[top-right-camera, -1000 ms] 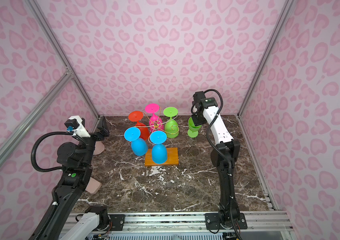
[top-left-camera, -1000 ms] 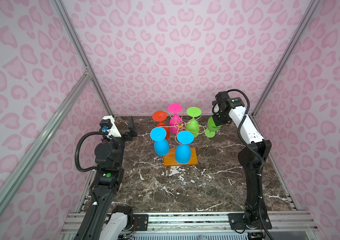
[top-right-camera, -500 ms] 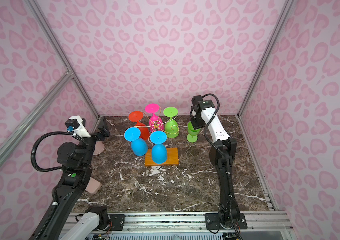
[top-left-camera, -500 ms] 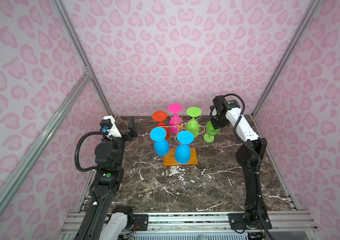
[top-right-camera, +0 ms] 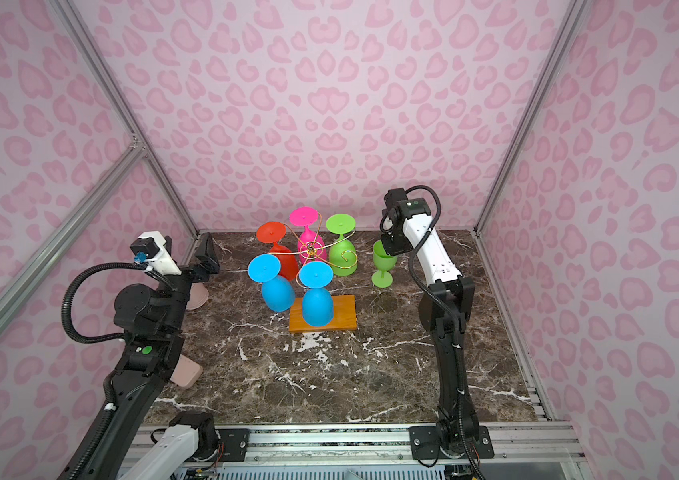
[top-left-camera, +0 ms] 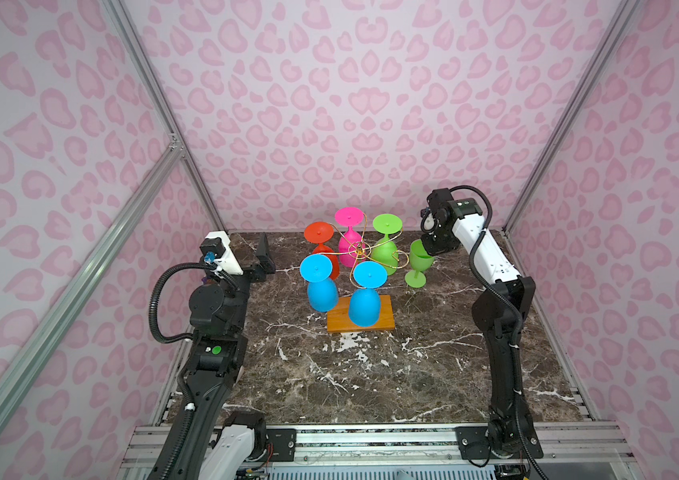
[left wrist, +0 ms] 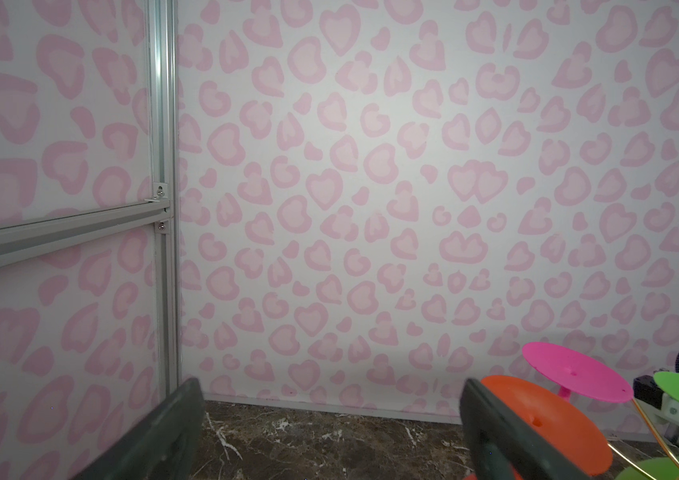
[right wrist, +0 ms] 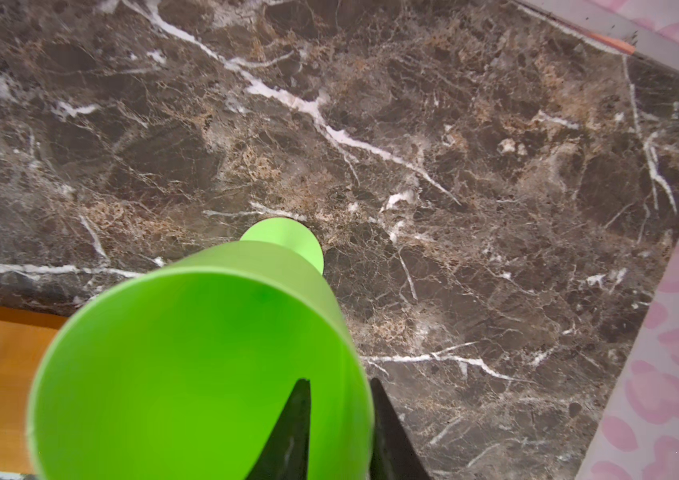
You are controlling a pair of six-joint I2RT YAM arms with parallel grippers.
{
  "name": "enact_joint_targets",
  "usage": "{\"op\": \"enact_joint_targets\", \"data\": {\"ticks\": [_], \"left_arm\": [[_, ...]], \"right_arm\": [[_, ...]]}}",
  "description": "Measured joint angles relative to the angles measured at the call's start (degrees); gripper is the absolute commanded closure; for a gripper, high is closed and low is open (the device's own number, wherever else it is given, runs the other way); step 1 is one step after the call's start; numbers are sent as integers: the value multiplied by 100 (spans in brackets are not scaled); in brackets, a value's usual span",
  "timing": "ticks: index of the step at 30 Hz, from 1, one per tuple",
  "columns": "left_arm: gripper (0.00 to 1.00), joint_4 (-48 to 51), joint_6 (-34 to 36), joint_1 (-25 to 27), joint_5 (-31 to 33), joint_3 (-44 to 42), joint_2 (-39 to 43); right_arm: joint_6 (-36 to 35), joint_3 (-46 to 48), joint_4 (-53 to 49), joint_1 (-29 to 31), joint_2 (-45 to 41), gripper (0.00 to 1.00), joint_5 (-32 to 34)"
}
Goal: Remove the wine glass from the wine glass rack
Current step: 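Open the right gripper and lift it off the standing green glass, then move the open right gripper to the foot of the other green glass on the rack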
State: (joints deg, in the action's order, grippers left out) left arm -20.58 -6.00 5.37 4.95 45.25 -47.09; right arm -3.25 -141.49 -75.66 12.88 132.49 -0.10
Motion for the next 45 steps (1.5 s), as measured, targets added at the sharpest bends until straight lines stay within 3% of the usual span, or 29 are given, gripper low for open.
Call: {"op": "enact_joint_targets", "data": {"ticks": [6,11,15,22,25,35,45], "left_arm": [[3,52,-4,-7,0,0,-26],[3,103,-7,-11,2,0,-26],[3,116,-9,-13,2,0,-24],[3,120,-28,-17,2,0,48],[3,118,-31,-22,0,0,74],[3,120,-48,-22,-2,-2,94],[3,120,-48,-33,-4,-2,94]], "right_arm": [[175,-186,153,-208,-601,64,-538],[393,-28,514,-428,-1248,62,-1410],[748,966,1248,-636,-2050,57,-2382],[2105,3477,3663,-817,-3591,46,-4022],[2728,3987,4590,-804,-3792,35,-4522],[3064,3733,5294,-186,-3407,34,-4645],[2763,3136,4876,210,-2876,45,-4336]]}}
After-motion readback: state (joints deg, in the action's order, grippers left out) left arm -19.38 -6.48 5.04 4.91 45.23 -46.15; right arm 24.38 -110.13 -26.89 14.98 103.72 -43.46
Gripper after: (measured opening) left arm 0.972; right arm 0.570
